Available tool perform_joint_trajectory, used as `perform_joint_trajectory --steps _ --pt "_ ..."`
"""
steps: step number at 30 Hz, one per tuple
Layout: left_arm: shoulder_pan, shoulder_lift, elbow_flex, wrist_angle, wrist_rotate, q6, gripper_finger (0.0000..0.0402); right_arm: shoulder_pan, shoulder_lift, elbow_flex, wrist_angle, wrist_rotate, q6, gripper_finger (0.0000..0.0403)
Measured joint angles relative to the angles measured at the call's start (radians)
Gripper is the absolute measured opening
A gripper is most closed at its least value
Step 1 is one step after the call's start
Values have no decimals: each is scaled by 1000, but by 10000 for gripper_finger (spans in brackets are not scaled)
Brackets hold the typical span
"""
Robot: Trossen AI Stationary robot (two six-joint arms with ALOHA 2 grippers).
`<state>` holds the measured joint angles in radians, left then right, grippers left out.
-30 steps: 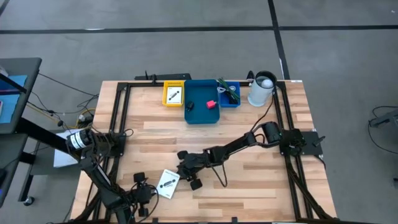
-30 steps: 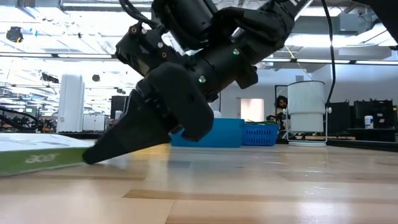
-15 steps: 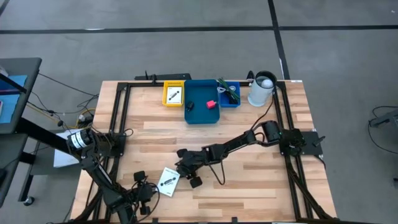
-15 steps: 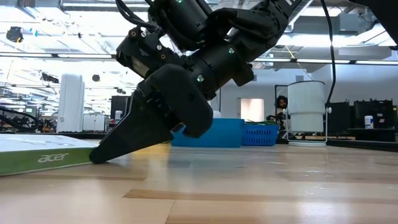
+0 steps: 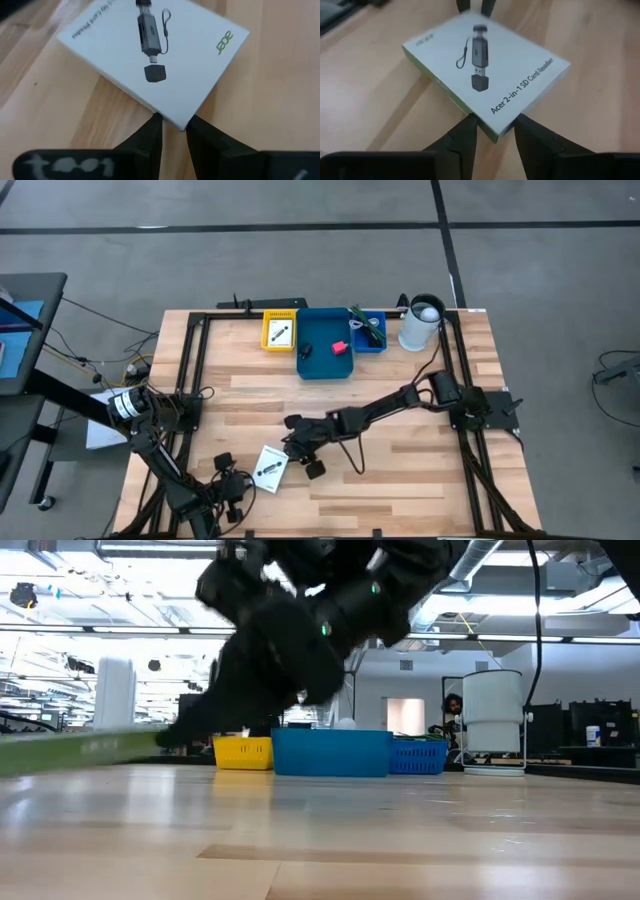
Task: Pick and place items into bin
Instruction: Put the card reader box into the yellow basket
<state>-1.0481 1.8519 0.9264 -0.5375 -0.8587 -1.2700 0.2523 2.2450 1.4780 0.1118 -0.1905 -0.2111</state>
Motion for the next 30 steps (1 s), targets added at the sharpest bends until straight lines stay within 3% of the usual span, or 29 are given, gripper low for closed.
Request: perform_joint_trajectory --steps 8,30 --pt "4 -3 -2 -57 -13 -82 68 0 -71 15 43 17 -16 120" --pt "81 -5 -2 -52 -16 -9 68 3 -105 10 8 0 -26 119"
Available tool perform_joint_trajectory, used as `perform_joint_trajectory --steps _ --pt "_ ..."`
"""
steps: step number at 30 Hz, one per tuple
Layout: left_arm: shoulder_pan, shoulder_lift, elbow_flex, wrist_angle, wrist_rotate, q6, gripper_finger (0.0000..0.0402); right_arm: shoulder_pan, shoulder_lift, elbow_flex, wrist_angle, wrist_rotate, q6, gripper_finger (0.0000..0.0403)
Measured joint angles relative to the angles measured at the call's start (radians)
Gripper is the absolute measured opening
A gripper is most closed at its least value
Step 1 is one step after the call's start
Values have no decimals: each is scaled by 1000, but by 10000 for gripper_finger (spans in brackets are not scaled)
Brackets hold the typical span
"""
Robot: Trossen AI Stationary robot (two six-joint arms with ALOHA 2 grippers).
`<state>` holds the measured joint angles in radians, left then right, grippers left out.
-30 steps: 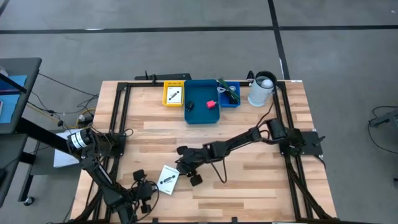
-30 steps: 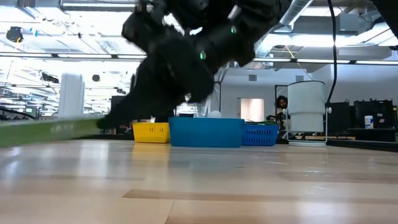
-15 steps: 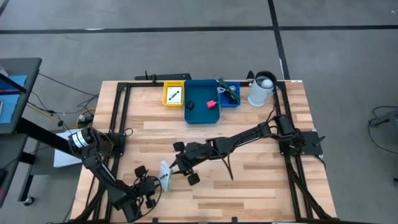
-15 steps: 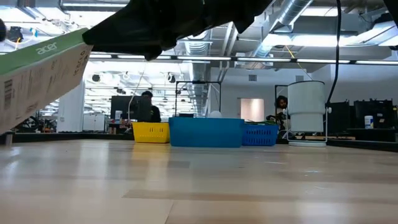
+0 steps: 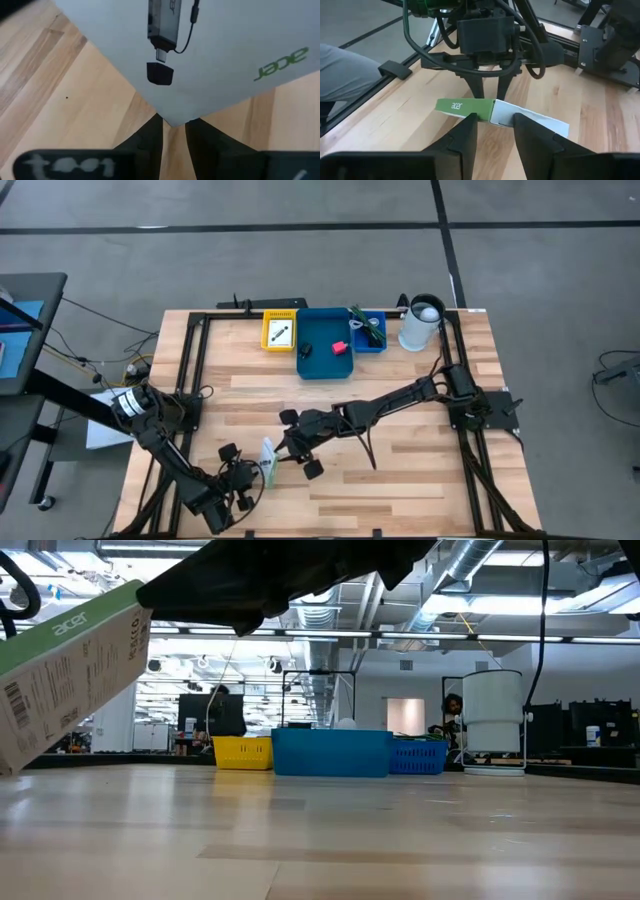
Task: Pick and place items into bin
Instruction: Put the card reader box into the yellow basket
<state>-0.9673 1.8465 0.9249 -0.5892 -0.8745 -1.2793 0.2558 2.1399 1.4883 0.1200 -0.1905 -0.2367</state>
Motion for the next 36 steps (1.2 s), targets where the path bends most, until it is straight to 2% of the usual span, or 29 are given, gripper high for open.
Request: perform_joint_trajectory --steps 10,13,14,17,23,24,27,30,36 --pt "5 0 0 -13 -13 1 68 20 2 -3 4 -36 -7 119" --pt "11 -4 -1 -14 -98 -1 67 30 9 -5 11 -53 -8 119" --pt "12 -9 5 10 -152 -1 67 30 16 -9 0 -33 -16 119" --pt "14 -12 7 21 -197 -6 67 14 46 -11 24 19 -43 119" --pt "25 -9 19 17 -188 41 68 10 108 -7 43 7 2 120" --pt "26 -8 16 9 -178 48 68 10 116 -14 8 6 7 120" --pt "29 -8 18 3 -137 55 68 3 155 -3 50 21 4 120" --pt "30 -7 17 -15 -82 75 68 4 165 -7 -1 72 3 120" --pt "31 -6 30 -134 -52 58 67 16 179 -3 -8 145 -1 120"
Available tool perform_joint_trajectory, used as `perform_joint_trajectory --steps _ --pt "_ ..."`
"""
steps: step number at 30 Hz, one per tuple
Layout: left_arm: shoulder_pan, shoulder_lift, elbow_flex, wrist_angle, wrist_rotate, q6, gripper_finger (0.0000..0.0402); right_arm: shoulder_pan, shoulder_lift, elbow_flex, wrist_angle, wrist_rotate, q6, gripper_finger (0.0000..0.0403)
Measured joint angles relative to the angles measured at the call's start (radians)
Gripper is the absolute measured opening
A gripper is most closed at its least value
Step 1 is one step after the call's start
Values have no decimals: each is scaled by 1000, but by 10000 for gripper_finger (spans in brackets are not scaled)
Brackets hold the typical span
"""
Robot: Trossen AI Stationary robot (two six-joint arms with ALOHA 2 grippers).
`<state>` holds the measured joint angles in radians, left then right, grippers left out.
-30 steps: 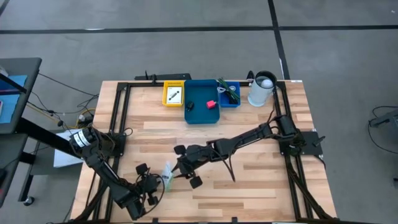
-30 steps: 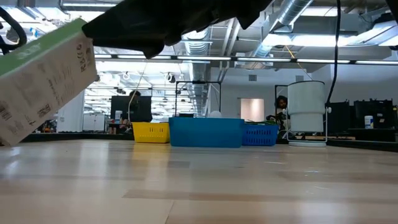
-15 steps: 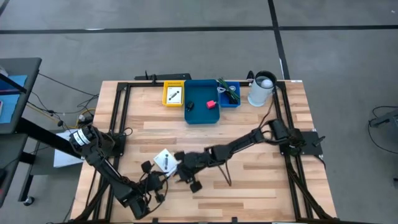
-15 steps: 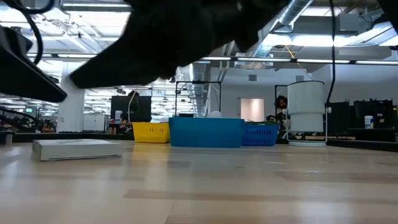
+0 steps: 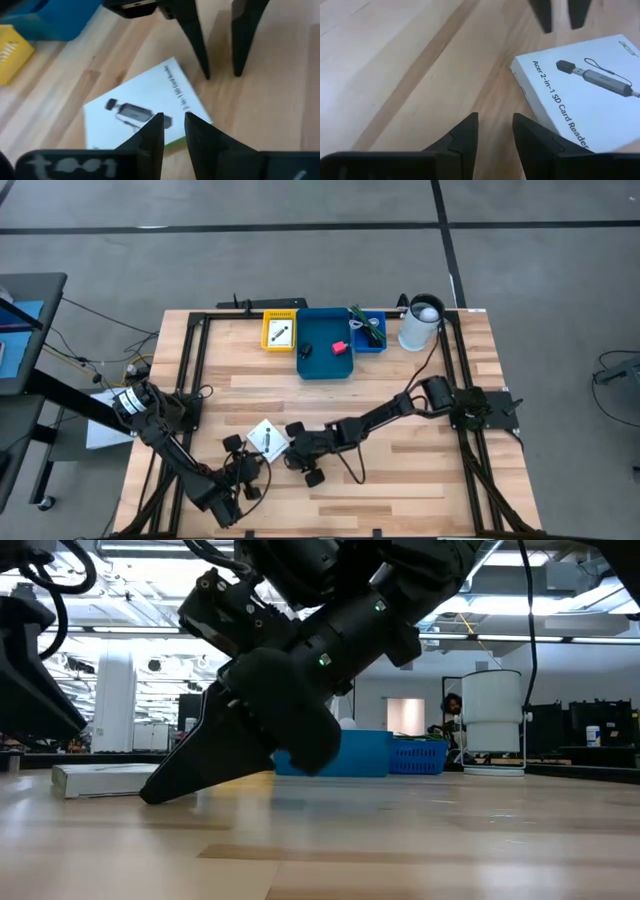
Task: Pick and place items into bin
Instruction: Put the card reader box into the yellow basket
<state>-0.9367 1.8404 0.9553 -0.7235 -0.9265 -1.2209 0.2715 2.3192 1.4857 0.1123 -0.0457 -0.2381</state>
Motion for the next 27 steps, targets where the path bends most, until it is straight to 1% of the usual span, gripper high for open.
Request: perform_joint_trajectory --steps 3,6,10,15,20,24,27 --pt "0 1 37 -95 12 -17 56 17 0 0 -2 43 -32 120" --pt "0 1 80 -181 13 -20 40 45 -6 0 -7 140 -98 120" --pt "0 1 115 -253 26 -20 21 67 -7 0 -13 260 -155 120" --pt "0 2 116 -265 31 -27 12 58 -7 -1 -16 301 -164 120" --pt "0 2 116 -280 26 -33 22 50 -8 -1 -21 340 -165 120" --pt "1 2 116 -325 24 -52 45 50 -8 0 -24 380 -179 120" --pt "1 2 116 -350 23 -65 65 49 -8 24 -67 390 -190 120"
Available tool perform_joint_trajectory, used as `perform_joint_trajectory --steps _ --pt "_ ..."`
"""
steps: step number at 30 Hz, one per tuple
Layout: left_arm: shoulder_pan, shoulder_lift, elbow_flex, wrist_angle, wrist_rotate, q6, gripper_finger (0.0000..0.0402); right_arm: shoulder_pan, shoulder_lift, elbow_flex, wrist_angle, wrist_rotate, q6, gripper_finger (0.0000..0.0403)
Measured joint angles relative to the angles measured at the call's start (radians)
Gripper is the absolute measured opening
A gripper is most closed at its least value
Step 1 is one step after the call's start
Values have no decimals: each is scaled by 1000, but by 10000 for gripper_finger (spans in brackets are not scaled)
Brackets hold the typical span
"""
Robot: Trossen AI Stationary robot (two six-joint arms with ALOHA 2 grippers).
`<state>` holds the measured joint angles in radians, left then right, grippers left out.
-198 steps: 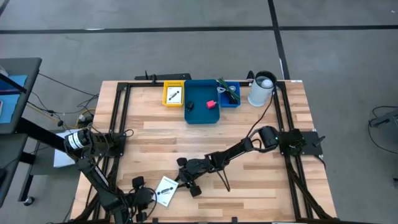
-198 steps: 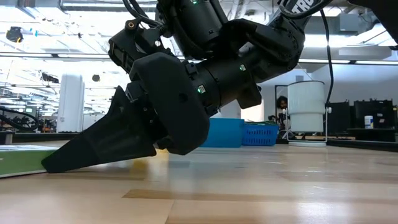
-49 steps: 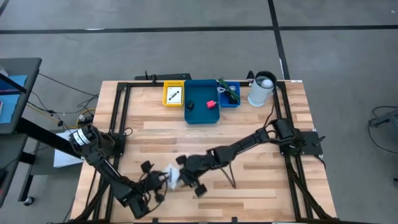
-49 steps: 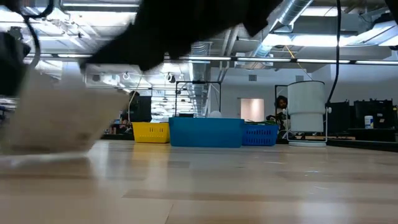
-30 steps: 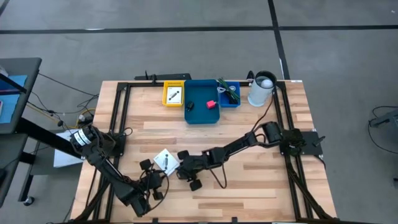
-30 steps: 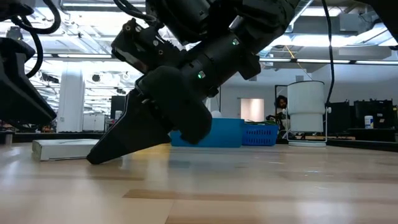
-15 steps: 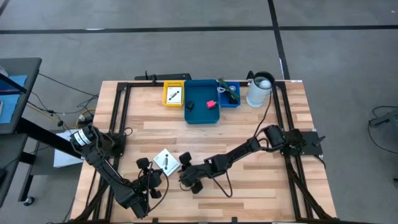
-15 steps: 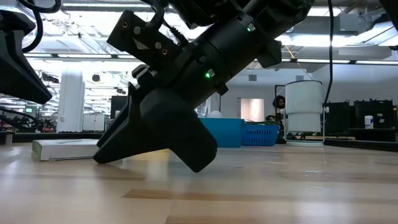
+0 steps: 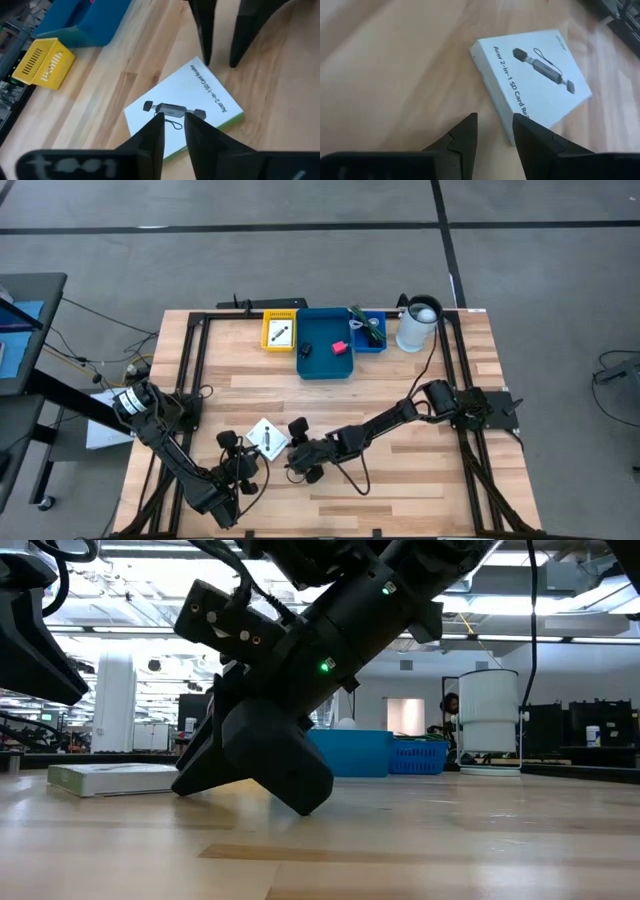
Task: Pick and place items into bin
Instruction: Put the card reader box into the yellow basket
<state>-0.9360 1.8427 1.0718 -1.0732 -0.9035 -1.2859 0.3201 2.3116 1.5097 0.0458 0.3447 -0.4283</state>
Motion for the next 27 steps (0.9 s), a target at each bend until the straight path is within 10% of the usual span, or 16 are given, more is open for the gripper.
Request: perform_joint_trajectory --steps 27 --pt "48 0 0 -36 12 -11 115 -62 21 59 -98 -72 -196 120"
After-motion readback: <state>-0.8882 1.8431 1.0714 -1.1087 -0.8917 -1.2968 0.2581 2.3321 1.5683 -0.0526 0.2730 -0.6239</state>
